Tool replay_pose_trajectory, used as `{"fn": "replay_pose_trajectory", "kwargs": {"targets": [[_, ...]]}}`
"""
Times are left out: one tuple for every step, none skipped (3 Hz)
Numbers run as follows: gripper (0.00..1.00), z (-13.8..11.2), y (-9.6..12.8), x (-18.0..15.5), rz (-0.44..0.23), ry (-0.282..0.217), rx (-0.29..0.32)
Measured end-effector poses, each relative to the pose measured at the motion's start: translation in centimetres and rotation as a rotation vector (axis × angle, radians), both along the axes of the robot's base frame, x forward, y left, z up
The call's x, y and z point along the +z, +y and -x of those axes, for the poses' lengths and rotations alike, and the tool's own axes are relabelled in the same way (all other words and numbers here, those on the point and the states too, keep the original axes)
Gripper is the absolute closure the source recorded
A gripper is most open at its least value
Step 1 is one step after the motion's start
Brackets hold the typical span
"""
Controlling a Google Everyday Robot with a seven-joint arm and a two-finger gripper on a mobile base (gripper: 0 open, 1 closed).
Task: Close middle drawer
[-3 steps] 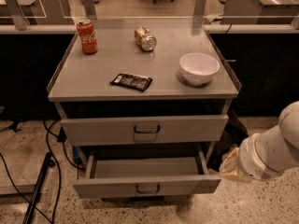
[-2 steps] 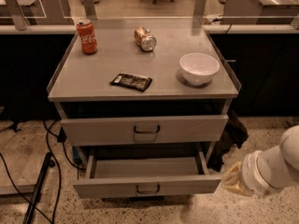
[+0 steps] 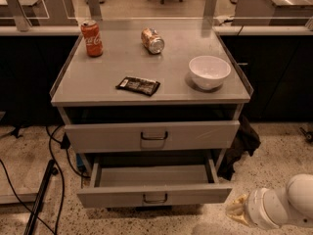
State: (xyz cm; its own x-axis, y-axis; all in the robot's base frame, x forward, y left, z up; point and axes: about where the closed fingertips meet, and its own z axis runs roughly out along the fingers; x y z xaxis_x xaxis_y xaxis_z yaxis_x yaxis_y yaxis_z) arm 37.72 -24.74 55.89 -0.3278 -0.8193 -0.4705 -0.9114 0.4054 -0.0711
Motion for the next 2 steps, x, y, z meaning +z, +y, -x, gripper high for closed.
{"fn": "replay_pose_trajectory", "kwargs": {"targets": [[1.0, 0.2, 0.7, -6.1, -0.096, 0.026, 0.002], [1.0, 1.1, 1.6, -8.4, -0.128, 0.063, 0.007]]}}
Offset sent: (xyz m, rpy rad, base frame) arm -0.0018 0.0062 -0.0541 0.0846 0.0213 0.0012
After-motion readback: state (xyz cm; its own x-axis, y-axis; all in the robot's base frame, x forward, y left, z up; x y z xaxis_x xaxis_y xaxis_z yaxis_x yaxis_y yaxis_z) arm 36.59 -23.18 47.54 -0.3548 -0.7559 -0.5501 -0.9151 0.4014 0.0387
